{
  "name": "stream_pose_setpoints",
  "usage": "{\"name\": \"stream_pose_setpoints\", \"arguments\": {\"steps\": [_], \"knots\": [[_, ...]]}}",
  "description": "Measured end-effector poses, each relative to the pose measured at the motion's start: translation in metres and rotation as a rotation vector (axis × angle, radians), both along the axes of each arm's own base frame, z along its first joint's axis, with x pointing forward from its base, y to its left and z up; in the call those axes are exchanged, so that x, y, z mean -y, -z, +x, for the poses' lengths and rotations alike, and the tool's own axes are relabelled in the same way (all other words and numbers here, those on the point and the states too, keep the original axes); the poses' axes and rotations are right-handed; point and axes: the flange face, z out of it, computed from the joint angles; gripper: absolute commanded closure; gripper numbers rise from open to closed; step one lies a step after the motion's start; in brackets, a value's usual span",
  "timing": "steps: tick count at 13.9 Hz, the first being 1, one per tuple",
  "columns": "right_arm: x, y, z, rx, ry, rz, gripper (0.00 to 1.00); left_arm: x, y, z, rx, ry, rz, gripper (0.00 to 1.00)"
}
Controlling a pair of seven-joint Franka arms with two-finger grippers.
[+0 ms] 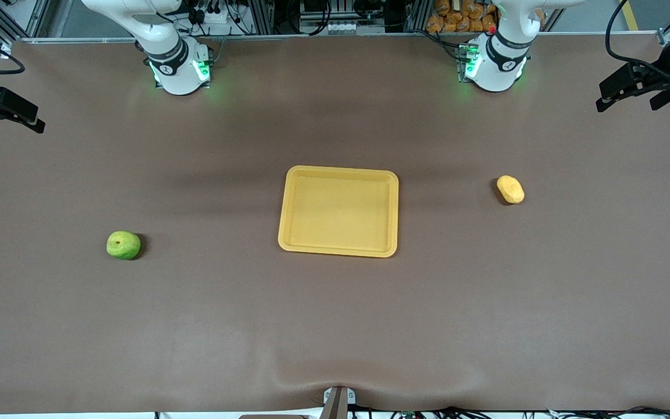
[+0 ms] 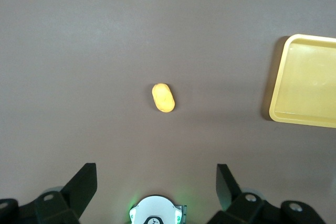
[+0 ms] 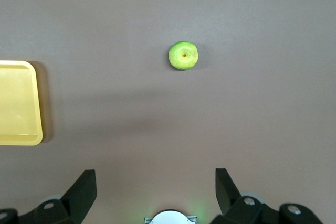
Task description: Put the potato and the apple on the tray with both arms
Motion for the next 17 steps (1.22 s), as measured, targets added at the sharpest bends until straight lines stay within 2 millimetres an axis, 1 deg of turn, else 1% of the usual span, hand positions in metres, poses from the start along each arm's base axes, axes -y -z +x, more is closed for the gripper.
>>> {"name": "stream_pose_setpoints", "arguments": {"steps": [3, 5, 8, 11, 13, 17], "knots": [[-0.002, -0.005, 0.0, 0.011, -0.004, -0.003, 0.0, -0.001, -0.001, 0.0, 0.002, -0.003, 0.001, 0.0], [0.0, -0.007, 0.0, 0.016, 0.0, -0.003, 0.0, -0.004, -0.007, 0.002, 0.015, -0.006, 0.007, 0.0], [0.0, -0.008, 0.0, 0.018, -0.001, -0.005, 0.0, -0.015, -0.017, 0.013, 0.04, -0.017, 0.035, 0.0], [-0.001, -0.009, 0.0, 0.019, -0.003, -0.006, 0.0, -0.015, -0.01, 0.02, 0.017, -0.03, 0.035, 0.0], [-0.003, -0.009, 0.0, 0.019, -0.006, -0.006, 0.0, -0.015, -0.007, 0.019, -0.002, -0.06, 0.036, 0.0], [-0.002, -0.009, -0.001, 0.017, -0.004, -0.007, 0.0, -0.014, -0.005, 0.017, -0.022, -0.064, 0.037, 0.0]]}}
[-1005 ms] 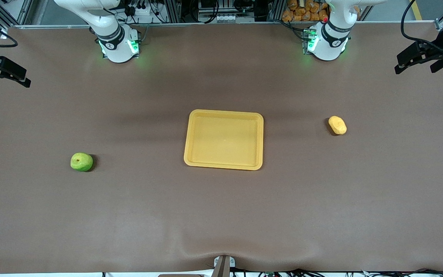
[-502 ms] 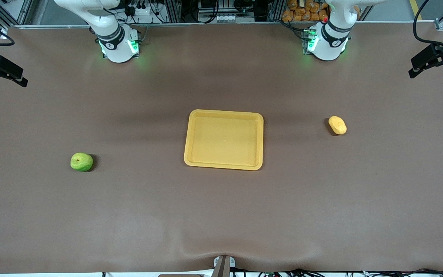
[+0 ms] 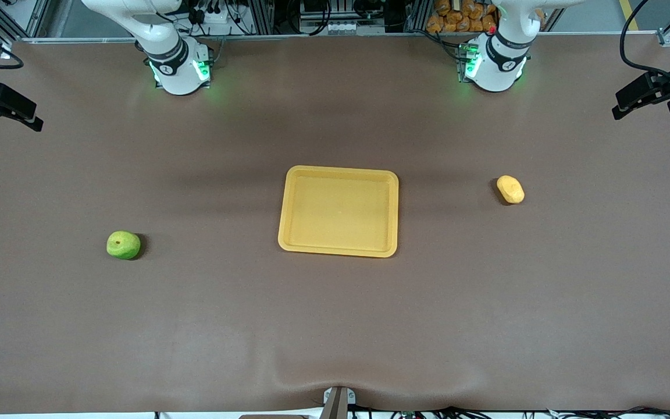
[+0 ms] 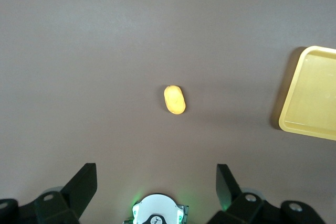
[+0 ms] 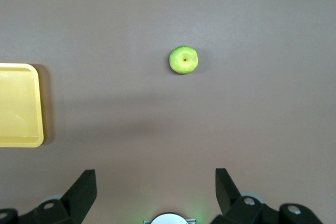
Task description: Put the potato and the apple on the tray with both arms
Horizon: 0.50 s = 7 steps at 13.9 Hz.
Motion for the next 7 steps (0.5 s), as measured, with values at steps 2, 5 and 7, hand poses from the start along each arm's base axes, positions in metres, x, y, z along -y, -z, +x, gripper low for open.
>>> {"name": "stream_pose_setpoints", "arguments": {"steps": [2, 5, 7], "knots": [[0.0, 0.0, 0.0, 0.0, 0.0, 0.0, 0.0, 0.0, 0.001, -0.0004, -0.006, 0.0, 0.0, 0.0], [-0.0002, 0.0, -0.0001, -0.001, 0.0, 0.0, 0.0, 0.0006, 0.0042, 0.0, -0.013, 0.0, 0.001, 0.0], [-0.0003, 0.0, -0.0001, -0.001, -0.001, 0.0, 0.0, 0.0006, 0.0094, 0.0004, -0.025, 0.0, 0.001, 0.0]]}}
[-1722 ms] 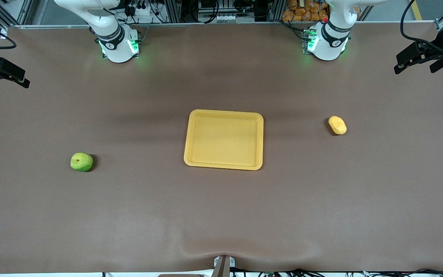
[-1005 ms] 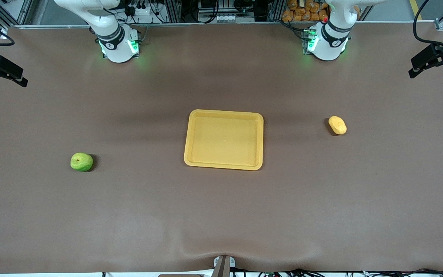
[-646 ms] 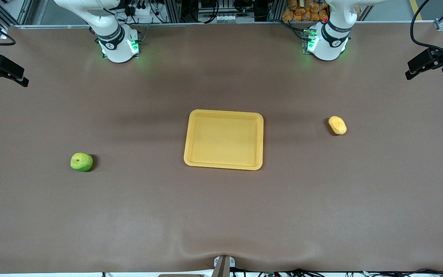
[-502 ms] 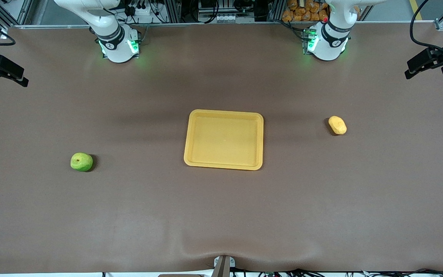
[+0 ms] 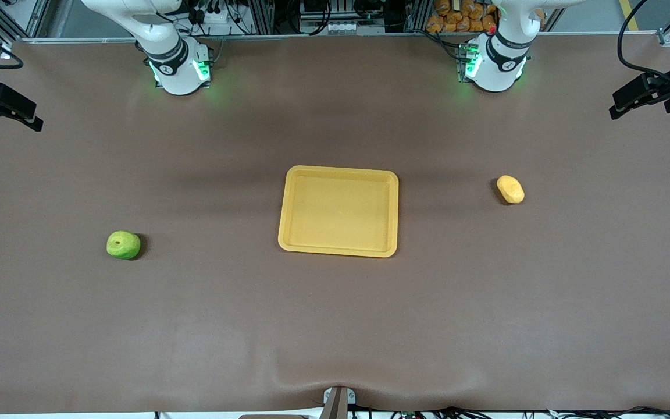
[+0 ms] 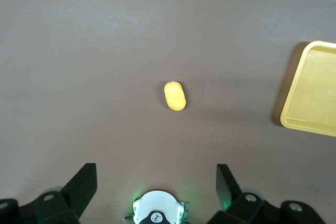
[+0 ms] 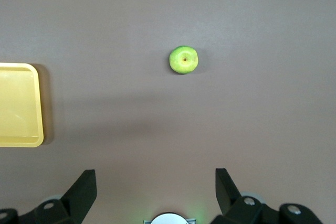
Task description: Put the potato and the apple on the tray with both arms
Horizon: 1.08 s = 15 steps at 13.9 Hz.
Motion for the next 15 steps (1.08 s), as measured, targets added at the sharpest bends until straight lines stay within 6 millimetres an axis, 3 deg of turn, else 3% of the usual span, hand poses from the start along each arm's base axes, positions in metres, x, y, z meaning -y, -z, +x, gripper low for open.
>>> {"name": "stream_pose_setpoints", "arguments": {"steps": [4, 9, 15], "knots": [[0.001, 0.0, 0.0, -0.001, 0.002, 0.0, 0.0, 0.0, 0.015, 0.002, -0.028, 0.0, 0.001, 0.0], [0.0, 0.0, 0.0, -0.001, 0.0, 0.0, 0.0, -0.001, 0.047, 0.008, -0.049, -0.003, 0.002, 0.0], [-0.001, 0.001, 0.0, -0.004, -0.001, 0.0, 0.0, -0.016, 0.086, 0.008, -0.106, -0.037, 0.004, 0.0]]}}
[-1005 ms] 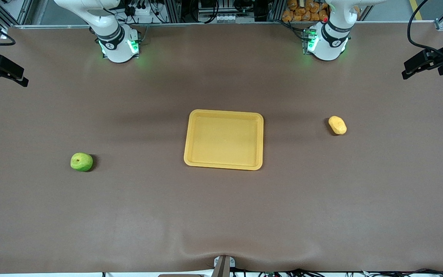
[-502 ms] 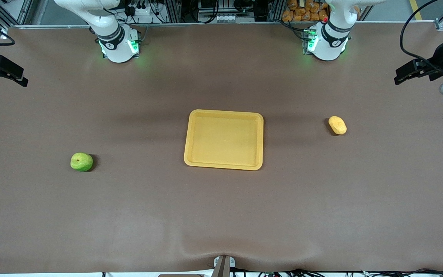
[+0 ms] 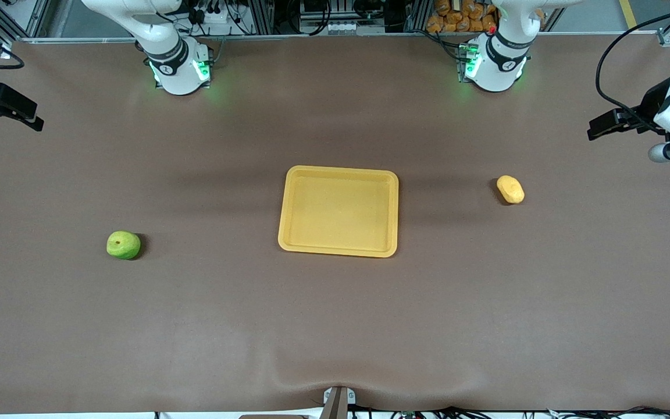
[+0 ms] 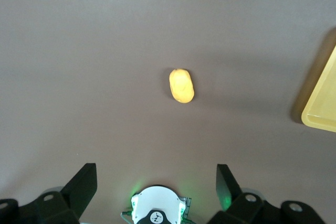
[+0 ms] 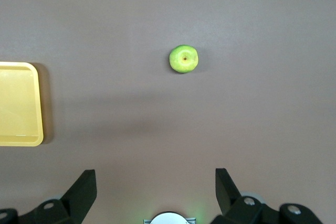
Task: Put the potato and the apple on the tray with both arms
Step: 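Move the left gripper toward the potato while the right gripper reaches the apple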
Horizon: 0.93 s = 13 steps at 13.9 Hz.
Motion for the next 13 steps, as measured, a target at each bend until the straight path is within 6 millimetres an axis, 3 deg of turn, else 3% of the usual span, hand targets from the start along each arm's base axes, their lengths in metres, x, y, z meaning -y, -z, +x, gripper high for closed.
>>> {"name": "stream_pose_setpoints", "arguments": {"steps": [8, 13], "knots": [[-0.002, 0.007, 0.005, -0.003, -0.004, 0.0, 0.0, -0.014, 0.071, -0.007, -0.082, -0.027, 0.0, 0.0], [-0.002, 0.053, 0.034, -0.026, -0.005, -0.001, 0.0, -0.015, 0.119, -0.011, -0.06, -0.059, 0.005, 0.0]]}}
